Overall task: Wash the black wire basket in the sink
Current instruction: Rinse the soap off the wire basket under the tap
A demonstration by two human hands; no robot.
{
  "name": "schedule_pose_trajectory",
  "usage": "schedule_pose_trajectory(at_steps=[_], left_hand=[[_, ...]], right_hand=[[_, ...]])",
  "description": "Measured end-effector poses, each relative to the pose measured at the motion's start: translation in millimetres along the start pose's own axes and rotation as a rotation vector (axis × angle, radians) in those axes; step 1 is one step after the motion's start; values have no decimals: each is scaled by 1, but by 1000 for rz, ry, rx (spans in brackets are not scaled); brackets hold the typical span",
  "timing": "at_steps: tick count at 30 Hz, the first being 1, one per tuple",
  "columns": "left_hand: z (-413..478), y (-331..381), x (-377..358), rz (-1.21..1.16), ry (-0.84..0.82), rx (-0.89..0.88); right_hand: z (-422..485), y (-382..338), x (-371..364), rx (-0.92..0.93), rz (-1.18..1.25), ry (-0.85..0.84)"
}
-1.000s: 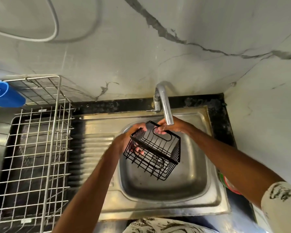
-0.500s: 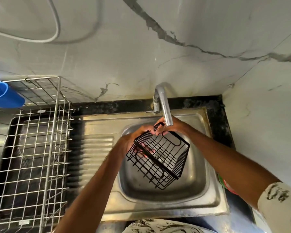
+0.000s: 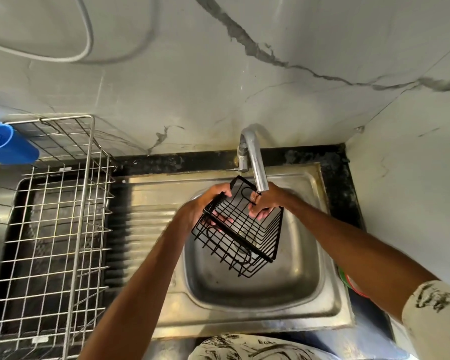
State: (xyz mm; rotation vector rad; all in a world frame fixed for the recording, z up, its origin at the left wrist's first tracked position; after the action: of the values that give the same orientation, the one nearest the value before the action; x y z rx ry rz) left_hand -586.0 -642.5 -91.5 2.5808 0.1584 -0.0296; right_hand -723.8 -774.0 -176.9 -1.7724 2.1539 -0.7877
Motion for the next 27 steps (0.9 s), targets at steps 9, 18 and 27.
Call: schedule_pose_trajectory(at_steps=[9,18,27], left_hand=[[5,-9,-1,79,24,32],[-34,8,1,141,186,-183],[-39,-30,-3,373,592,-143]], right_hand=[[-9,-45,-3,266,231,-24],[-15,25,9,-75,392,-33],[-32,4,-34,77,541,113]])
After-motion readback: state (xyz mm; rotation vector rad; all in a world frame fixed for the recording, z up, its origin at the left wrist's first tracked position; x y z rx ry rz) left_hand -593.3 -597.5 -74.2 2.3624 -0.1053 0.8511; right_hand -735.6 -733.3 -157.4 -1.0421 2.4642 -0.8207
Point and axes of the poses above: each hand's wrist, its own z-axis towards the middle knuckle, its own x-axis out of the back of the hand, y = z × x, the point moved 8 cm from there along z, towards the middle knuckle, and after that the axes turned 9 degrees about z, right-handed, at the moved point
